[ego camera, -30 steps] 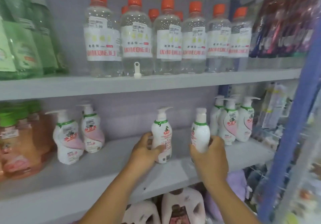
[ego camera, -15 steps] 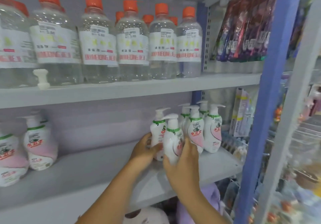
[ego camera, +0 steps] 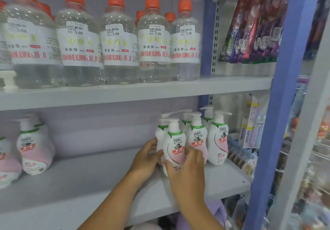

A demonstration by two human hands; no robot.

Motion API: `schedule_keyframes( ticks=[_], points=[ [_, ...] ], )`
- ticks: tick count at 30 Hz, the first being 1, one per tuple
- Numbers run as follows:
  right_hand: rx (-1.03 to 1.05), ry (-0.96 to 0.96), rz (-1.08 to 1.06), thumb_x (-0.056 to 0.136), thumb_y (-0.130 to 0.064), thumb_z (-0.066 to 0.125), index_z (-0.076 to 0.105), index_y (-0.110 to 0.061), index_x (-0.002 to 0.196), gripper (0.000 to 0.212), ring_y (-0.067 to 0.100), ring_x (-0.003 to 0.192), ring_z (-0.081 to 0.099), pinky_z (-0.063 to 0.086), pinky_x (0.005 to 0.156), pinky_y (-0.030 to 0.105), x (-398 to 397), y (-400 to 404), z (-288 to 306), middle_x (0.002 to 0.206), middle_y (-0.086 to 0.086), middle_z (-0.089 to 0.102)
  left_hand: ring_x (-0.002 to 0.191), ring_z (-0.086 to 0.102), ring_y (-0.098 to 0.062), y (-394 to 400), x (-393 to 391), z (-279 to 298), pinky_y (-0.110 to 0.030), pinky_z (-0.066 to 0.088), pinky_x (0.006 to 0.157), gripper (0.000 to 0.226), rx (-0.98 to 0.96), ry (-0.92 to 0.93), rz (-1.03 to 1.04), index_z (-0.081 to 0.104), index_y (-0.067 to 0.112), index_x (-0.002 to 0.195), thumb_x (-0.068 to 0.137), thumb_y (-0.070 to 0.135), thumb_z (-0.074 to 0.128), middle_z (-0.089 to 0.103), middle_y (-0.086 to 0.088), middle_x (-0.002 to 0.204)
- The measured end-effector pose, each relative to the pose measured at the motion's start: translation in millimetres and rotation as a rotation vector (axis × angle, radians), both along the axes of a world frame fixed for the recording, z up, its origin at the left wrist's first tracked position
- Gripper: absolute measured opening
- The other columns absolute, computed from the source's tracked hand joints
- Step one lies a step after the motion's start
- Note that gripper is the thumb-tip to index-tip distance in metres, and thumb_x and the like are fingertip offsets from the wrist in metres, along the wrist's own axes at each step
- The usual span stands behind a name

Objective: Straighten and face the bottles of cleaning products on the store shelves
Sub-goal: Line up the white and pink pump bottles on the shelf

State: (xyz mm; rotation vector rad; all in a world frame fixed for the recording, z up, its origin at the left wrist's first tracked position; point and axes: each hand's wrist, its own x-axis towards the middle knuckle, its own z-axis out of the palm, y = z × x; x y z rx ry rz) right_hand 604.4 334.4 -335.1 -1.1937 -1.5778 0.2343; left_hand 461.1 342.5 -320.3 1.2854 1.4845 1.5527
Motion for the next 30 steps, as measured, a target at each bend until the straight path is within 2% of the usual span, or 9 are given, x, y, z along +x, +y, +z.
schedule_keyframes(
  ticks=[7,11,13,15,17,19,23,27,30],
  points=[
    [0.034,-0.117,-0.138,0.063,-0.049,0.093,0.063,-0.008,0.12,0.076,0.032,0.101,0.067,0.057,0.073,0.044,-7.3,3.7,3.7,0.109,0.006,0.062,0.108,0.072,-0.009,1.1,-2.7,-0.1,-0.042,0.057,0.098,0.033,0.0,-0.009,-0.022,0.066,0.044,0.12,0.101,0.019,0.063,0.073,0.017,0.119],
    [-0.027,-0.085,-0.111,0.069,-0.053,0.088,0.061,-0.011,0.126,0.076,0.029,0.109,0.064,0.054,0.082,0.044,-7.3,5.2,2.5,0.113,0.003,0.06,0.111,0.07,-0.005,1.9,-3.2,0.9,-0.035,0.056,0.099,0.035,0.005,0.0,-0.056,0.064,0.04,0.127,0.102,0.016,0.06,0.073,0.016,0.123],
    [-0.044,-0.081,-0.087,0.071,-0.054,0.086,0.059,-0.012,0.128,0.075,0.028,0.11,0.062,0.053,0.084,0.043,-5.9,4.1,3.8,0.117,0.002,0.058,0.109,0.069,0.002,0.1,-1.8,2.4,-0.022,0.055,0.092,0.035,0.013,0.018,-0.053,0.062,0.041,0.127,0.102,0.016,0.061,0.072,0.017,0.124],
    [-0.054,0.006,-0.015,0.073,-0.061,0.08,0.055,-0.019,0.125,0.072,0.022,0.107,0.061,0.052,0.082,0.04,5.0,2.7,4.0,0.119,-0.004,0.054,0.11,0.065,0.007,-2.3,-0.4,1.9,-0.011,0.049,0.085,0.033,0.04,0.069,0.025,0.059,0.041,0.127,0.101,0.021,0.063,0.068,0.02,0.125],
    [-0.02,0.171,0.081,0.077,-0.067,0.07,0.048,-0.033,0.119,0.059,0.011,0.1,0.059,0.05,0.076,0.034,30.9,8.2,5.9,0.115,-0.014,0.05,0.115,0.06,0.007,-8.0,1.9,-2.0,-0.013,0.048,0.091,0.028,0.133,0.098,0.185,0.059,0.041,0.117,0.097,0.025,0.07,0.064,0.018,0.126],
    [0.039,0.283,0.076,0.082,-0.056,0.069,0.045,-0.036,0.114,0.045,0.012,0.097,0.058,0.046,0.074,0.03,69.5,28.6,9.9,0.112,-0.013,0.048,0.116,0.055,0.012,-15.8,8.8,-8.2,-0.016,0.047,0.097,0.033,0.225,0.183,0.28,0.057,0.042,0.11,0.088,0.031,0.08,0.058,0.024,0.125],
    [-0.117,0.262,0.046,0.083,-0.032,0.083,0.054,-0.019,0.127,0.055,0.024,0.107,0.06,0.053,0.091,0.043,127.1,80.8,12.1,0.127,-0.001,0.046,0.11,0.047,0.024,-20.8,32.1,-21.4,0.004,0.037,0.08,0.063,0.14,0.418,0.254,0.052,0.04,0.118,0.07,0.043,0.092,0.044,0.027,0.126],
    [-0.255,0.177,0.197,0.078,-0.032,0.087,0.057,-0.02,0.134,0.064,0.024,0.116,0.061,0.05,0.104,0.052,129.2,100.5,6.8,0.13,0.001,0.058,0.113,0.055,0.006,-15.2,38.1,-19.1,-0.015,0.047,0.093,0.061,0.101,0.309,0.228,0.058,0.035,0.119,0.07,0.031,0.095,0.051,0.013,0.129],
    [-0.224,0.145,0.179,0.08,-0.032,0.086,0.059,-0.021,0.132,0.06,0.024,0.115,0.061,0.05,0.103,0.05,127.4,103.9,4.3,0.126,-0.002,0.059,0.105,0.055,0.015,-15.4,37.3,-17.9,-0.005,0.044,0.084,0.062,0.082,0.269,0.214,0.06,0.031,0.123,0.072,0.027,0.094,0.052,0.014,0.128]
  ],
)
